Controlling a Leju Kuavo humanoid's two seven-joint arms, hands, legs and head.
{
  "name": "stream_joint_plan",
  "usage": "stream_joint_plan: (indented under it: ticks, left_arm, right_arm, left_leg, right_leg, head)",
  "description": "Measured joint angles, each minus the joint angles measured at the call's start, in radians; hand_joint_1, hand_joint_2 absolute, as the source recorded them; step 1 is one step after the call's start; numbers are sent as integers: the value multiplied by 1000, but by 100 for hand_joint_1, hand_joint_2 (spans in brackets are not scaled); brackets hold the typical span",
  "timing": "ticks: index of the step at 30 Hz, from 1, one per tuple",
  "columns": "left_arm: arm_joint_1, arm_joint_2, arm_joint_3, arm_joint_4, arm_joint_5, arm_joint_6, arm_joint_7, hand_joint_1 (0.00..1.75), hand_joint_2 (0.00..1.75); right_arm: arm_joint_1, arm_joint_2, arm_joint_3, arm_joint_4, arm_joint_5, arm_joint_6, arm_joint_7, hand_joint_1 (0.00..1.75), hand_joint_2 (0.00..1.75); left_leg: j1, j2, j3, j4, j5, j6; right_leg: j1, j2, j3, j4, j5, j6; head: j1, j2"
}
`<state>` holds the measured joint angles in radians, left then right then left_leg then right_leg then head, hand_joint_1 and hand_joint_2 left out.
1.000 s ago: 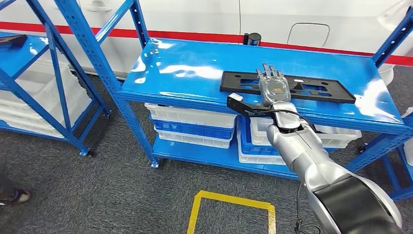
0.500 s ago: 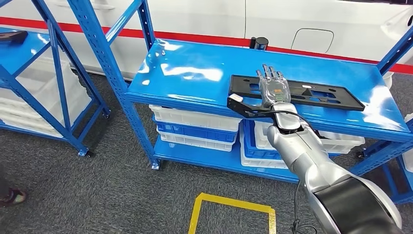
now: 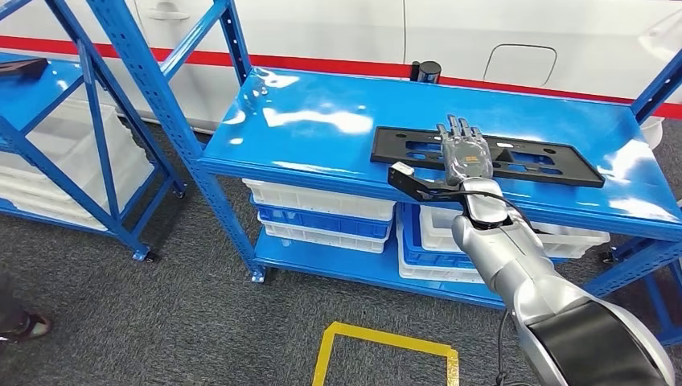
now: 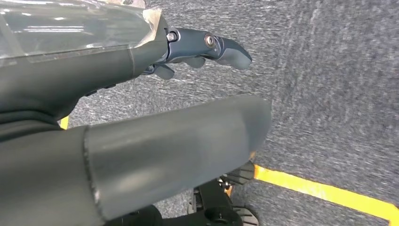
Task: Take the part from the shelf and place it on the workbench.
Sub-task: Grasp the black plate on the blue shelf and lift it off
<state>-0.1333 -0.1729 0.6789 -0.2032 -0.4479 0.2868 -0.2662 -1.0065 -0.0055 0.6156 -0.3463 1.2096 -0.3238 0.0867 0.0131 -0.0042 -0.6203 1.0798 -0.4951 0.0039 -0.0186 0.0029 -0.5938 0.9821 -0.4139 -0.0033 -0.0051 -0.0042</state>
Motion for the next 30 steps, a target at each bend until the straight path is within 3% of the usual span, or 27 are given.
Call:
stream_joint_plan:
  ticks: [2,3,4,5,7,8,10,13,15,17,19,20,23,25,27,28,30]
  left_arm:
    - [0,0,1,0,0,-1,0,0,0]
    - [0,0,1,0,0,-2,0,0,0]
    - [0,0,2,1,0,-2,0,0,0]
    - [1,1,2,1,0,-2,-1,0,0]
    - [0,2,4,1,0,-2,-1,0,0]
    - [0,3,4,1,0,-3,-2,0,0]
    - [-2,5,5,1,0,-3,-2,0,0]
    - [-3,4,5,1,0,-2,-3,0,0]
    - [-3,3,5,1,-1,-2,-4,0,0]
    - [-4,3,5,1,-1,-2,-4,0,0]
    - [-4,3,5,1,-2,-2,-4,0,0]
    - [-3,2,5,2,-2,-2,-4,0,0]
    - [-3,0,5,2,-2,-2,-4,0,0]
    - [-4,0,5,2,-3,-2,-4,0,0]
    - [-4,0,5,2,-3,-1,-17,0,0]
    - [-3,1,6,2,0,0,-36,0,0]
    - [-4,1,10,2,7,26,-97,0,0]
  right_arm:
    - [1,1,0,0,0,0,0,0,175]
    - [2,2,0,0,1,0,-1,0,175]
    - [4,2,0,0,1,-1,-2,0,175]
    - [5,2,0,0,1,-1,-4,0,175]
    - [5,2,0,0,1,-2,-7,0,175]
    - [4,2,0,0,1,-3,-8,0,175]
    - [2,2,0,0,2,-5,-9,0,175]
    - [2,1,0,-2,2,-6,-10,0,175]
    - [0,0,0,-3,2,-9,-11,0,175]
    - [2,-2,0,-3,3,-11,-13,0,175]
    - [10,-4,0,-3,3,-12,-15,0,175]
    - [12,-4,0,-3,3,-12,-16,0,175]
    - [11,-4,0,-3,3,-13,-17,0,175]
    - [10,-3,0,-4,4,-13,-17,0,175]
    - [9,-3,0,-4,4,-13,-17,0,175]
    - [8,-4,0,-4,4,-13,-17,9,175]
    - [7,-6,0,-5,4,-14,-20,81,175]
  left_leg:
    - [2,1,-74,135,-54,-8]
    - [3,1,-107,186,-65,-10]
    - [3,1,-125,202,-56,-9]
    - [3,1,-122,178,-28,-5]
    - [0,1,-67,44,53,9]
    - [-3,1,-36,-20,79,17]
    - [-10,3,-3,-80,91,28]
    - [-11,4,10,-94,91,39]
    - [-6,5,23,-108,97,50]
    - [-6,5,26,-110,96,57]
    - [-6,3,28,-110,93,56]
    - [-6,1,29,-109,91,55]
    - [-8,-1,33,-97,79,42]
    - [-11,-1,32,-88,68,31]
    - [-9,0,33,-87,63,22]
    - [-7,0,35,-89,64,25]
    - [-5,2,39,-92,65,39]
  right_leg:
    - [2,1,6,0,-5,-7]
    - [3,1,8,1,-7,-8]
    - [4,1,11,1,-9,-9]
    - [5,2,15,1,-12,-10]
    - [7,3,25,0,-18,-7]
    - [10,4,28,0,-22,-4]
    - [14,5,30,1,-28,5]
    - [16,4,28,3,-35,19]
    - [17,2,-6,70,-65,19]
    - [14,1,-84,213,-117,15]
    - [11,1,-144,306,-136,22]
    - [9,1,-144,294,-121,31]
    - [2,-3,-53,89,-29,52]
    - [3,-5,-15,13,0,44]
    - [4,-4,-11,8,4,29]
    - [4,-3,-10,6,5,25]
    - [2,-1,-5,1,9,22]
  head:
    - [-8,0]
    - [-10,0]
    - [-10,0]
    - [-11,0]
    - [-13,0]
    - [-13,0]
    - [-12,0]
    - [-10,0]
    - [-5,0]
    - [0,0]
    - [4,0]
    - [7,0]
    - [13,0]
    - [12,0]
    - [8,0]
    - [6,0]
    - [2,0]
